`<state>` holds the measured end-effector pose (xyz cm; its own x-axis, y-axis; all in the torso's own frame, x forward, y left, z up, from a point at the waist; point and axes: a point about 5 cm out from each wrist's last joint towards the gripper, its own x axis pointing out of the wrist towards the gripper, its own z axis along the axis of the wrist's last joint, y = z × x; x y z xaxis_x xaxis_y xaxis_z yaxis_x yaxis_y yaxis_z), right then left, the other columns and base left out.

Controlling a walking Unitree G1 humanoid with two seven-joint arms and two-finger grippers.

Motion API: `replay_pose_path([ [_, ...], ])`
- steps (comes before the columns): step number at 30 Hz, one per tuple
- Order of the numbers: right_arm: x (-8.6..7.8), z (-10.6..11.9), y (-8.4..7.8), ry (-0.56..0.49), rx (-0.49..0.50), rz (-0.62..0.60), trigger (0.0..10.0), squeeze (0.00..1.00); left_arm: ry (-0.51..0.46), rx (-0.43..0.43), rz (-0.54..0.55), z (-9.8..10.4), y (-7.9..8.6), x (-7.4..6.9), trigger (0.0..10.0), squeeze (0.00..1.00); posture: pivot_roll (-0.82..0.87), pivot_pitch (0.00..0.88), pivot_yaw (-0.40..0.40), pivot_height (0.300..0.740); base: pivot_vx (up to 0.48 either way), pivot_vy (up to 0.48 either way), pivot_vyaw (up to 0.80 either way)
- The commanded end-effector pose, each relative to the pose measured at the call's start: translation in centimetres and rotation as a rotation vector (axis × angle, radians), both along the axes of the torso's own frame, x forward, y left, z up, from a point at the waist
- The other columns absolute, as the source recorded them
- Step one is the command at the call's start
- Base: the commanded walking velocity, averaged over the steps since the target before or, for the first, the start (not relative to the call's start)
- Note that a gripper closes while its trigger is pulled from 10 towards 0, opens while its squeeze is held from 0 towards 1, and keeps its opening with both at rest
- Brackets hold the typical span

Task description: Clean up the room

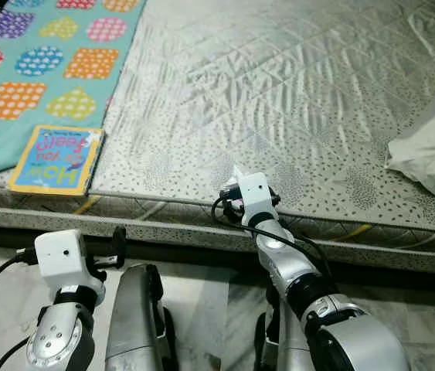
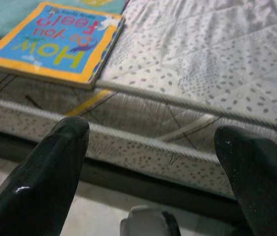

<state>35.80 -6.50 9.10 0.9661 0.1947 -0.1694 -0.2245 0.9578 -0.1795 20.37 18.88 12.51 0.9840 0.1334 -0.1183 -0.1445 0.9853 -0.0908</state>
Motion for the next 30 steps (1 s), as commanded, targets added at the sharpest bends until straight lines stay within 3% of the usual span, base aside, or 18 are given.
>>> replay_pose_path([
  [1, -0.1, -0.2, 0.3, 0.005, -0.008, -0.007, 10.0, 0.0, 0.02, 0.0, 0.014, 0.0, 0.1, -0.6, 10.0, 0.0, 0.1, 0.328, 0.003, 0.553, 0.0, 0.0, 0.0],
  [3, 0.1, 0.0, 0.3, -0.001, -0.016, -0.019, 10.0, 0.0, 0.024, -0.001, 0.017, 0.0, 0.1, -0.8, 10.0, 0.0, 0.11, 0.334, 0.003, 0.553, 0.0, 0.0, 0.0],
  [4, 0.2, 0.2, 0.3, -0.007, -0.022, -0.026, 9.5, 0.0, 0.026, -0.001, 0.018, 0.0, 0.1, -0.9, 10.0, 0.0, 0.11, 0.336, 0.003, 0.553, 0.0, 0.0, 0.0],
  [5, 0.2, 0.2, 0.3, -0.012, -0.025, -0.03, 8.0, 0.0, 0.028, -0.001, 0.019, 0.0, 0.1, -1.0, 10.0, 0.0, 0.11, 0.337, 0.002, 0.553, 0.0, 0.0, 0.0],
  [6, 0.3, 0.4, 0.2, -0.018, -0.033, -0.037, 4.5, 0.0, 0.029, -0.001, 0.02, 0.0, 0.1, -1.0, 10.0, 0.0, 0.11, 0.339, 0.002, 0.553, 0.0, 0.0, 0.0],
  [7, 0.4, 0.5, 0.2, -0.022, -0.038, -0.041, 4.5, 0.0, 0.03, -0.001, 0.02, 0.0, 0.1, -1.1, 10.0, 0.0, 0.11, 0.339, 0.002, 0.553, 0.0, 0.0, 0.0],
  [8, 0.6, 0.7, 0.1, -0.026, -0.043, -0.051, 1.3, 0.0, 0.03, -0.001, 0.021, 0.1, 0.1, -1.1, 10.0, 0.0, 0.12, 0.341, 0.001, 0.553, 0.0, 0.0, 0.0],
  [9, 0.7, 0.8, 0.0, -0.029, -0.045, -0.058, 1.3, 0.0, 0.031, -0.001, 0.022, 0.1, 0.1, -1.1, 10.0, 0.0, 0.12, 0.341, 0.001, 0.553, 0.0, 0.0, 0.0],
  [10, 0.8, 1.1, 0.0, -0.036, -0.047, -0.067, 0.0, 0.0, 0.031, -0.001, 0.024, 0.1, 0.2, -1.1, 10.0, 0.0, 0.12, 0.343, 0.0, 0.553, 0.0, 0.0, 0.0],
  [30, 1.3, 1.2, -1.8, -0.047, -0.069, -0.128, 0.0, 0.0, 0.021, -0.007, 0.027, 0.2, 0.1, -0.3, 10.0, 0.0, 0.11, 0.298, 0.001, 0.553, 0.0, 0.0, 0.0],
])
